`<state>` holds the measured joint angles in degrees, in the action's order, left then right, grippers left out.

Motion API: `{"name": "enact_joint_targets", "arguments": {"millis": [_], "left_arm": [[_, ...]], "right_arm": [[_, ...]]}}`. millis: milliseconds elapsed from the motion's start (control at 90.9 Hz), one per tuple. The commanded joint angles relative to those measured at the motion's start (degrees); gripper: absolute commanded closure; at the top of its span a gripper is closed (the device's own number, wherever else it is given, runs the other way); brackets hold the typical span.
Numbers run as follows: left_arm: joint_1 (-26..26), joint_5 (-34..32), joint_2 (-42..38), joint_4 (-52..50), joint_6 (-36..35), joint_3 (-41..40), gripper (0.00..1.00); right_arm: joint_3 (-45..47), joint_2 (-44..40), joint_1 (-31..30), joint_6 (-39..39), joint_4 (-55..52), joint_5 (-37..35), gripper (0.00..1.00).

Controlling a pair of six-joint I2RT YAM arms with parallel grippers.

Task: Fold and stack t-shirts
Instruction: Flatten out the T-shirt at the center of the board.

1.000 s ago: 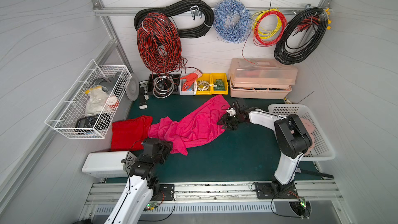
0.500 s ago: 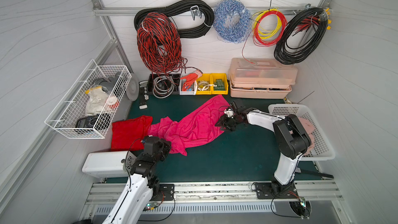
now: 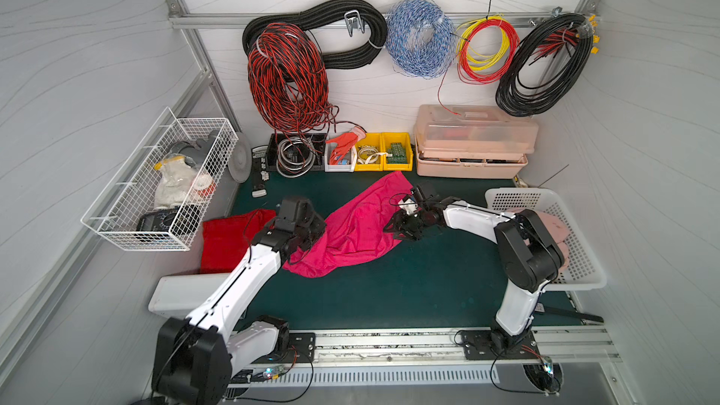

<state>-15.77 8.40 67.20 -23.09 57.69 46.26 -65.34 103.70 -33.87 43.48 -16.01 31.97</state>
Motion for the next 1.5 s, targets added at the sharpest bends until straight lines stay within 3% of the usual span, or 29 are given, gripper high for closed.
{"name": "enact_joint_targets", "arguments": {"millis": [0, 165, 319, 550, 748, 1101, 1486], "left_arm": [[-1.6, 1.7, 5.3, 3.6, -2.1, 4.2, 1.00], [-5.7, 2.9, 9.6, 6.2, -1.8, 5.3, 1.00], [-7.4, -1.9, 5.5, 1.3, -4.6, 5.7, 1.00], [-7.4, -10.5, -6.4, -17.5, -13.1, 11.8, 1.00], [-7.4, -17.4, -16.4, -33.1, -13.3, 13.2, 1.00], [-7.4, -14.1, -24.9, -39.3, -7.5, 6.8, 1.00], [-7.4, -16.1, -30.6, -44.9, -7.4, 7.8, 1.00]], "right_arm": [[-2.0, -3.4, -1.2, -1.9, -1.1, -0.2, 0.47], [-2.2, -3.1, -1.3, -1.9, -0.7, 0.6, 0.47], [-0.2, -3.8, 0.6, -2.6, -0.1, -2.4, 0.47], [-1.2, -2.5, 6.6, -5.0, -2.8, -4.2, 0.47], [-4.4, 0.5, 10.7, -4.6, -1.6, -3.4, 0.47], [-18.8, 14.9, 9.9, -2.0, -2.5, -2.3, 0.50], [-27.9, 21.9, 7.9, -2.2, -5.6, -4.7, 0.50]]}}
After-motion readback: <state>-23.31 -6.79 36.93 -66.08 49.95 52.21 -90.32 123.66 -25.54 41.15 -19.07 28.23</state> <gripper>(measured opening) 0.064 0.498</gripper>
